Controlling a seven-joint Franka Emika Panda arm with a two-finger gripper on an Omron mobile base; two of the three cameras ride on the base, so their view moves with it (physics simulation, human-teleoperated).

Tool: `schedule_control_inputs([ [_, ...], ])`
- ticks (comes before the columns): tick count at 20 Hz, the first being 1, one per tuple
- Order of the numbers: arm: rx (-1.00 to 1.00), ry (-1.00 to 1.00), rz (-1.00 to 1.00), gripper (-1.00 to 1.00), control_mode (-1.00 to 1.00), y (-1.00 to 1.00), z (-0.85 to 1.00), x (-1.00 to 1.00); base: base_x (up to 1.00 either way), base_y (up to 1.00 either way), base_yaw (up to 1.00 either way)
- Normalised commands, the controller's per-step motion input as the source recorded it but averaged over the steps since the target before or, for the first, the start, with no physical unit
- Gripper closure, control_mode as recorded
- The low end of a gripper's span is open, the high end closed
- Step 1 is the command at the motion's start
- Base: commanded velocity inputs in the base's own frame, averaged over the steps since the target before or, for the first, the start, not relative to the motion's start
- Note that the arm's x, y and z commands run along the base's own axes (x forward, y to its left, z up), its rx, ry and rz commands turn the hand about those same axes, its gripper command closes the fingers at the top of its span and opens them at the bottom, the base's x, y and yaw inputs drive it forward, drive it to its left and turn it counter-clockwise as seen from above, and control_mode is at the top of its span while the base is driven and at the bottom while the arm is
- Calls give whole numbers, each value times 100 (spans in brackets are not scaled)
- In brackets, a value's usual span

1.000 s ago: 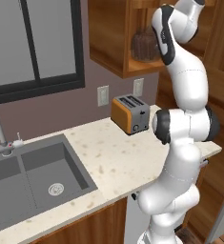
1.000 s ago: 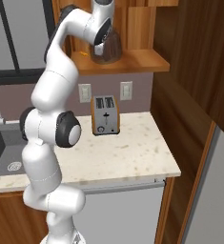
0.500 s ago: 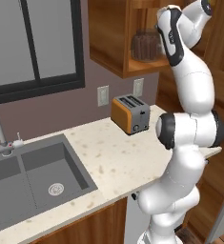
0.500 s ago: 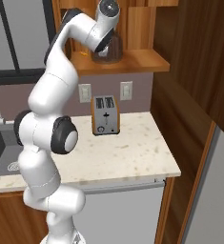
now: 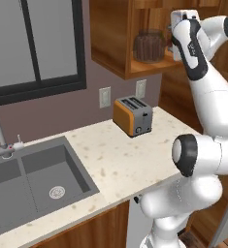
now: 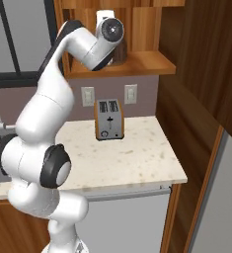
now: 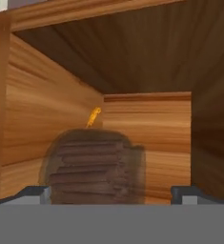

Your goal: Pick the candle and jar from the dining table and place them in the open cabinet. Close the cabinet after placing the objects.

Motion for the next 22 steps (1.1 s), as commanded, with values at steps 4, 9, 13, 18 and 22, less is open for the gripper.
schedule_control_inputs([
  [4,0,-14,0,-100,-100,0,0,-68,0,0,0],
  [9,0,-9,0,-100,-100,0,0,-74,0,0,0],
  [13,0,-5,0,-100,-100,0,0,-79,0,0,0],
  [18,0,-1,0,-100,-100,0,0,-79,0,0,0],
  [22,0,0,0,-100,-100,0,0,-79,0,0,0],
])
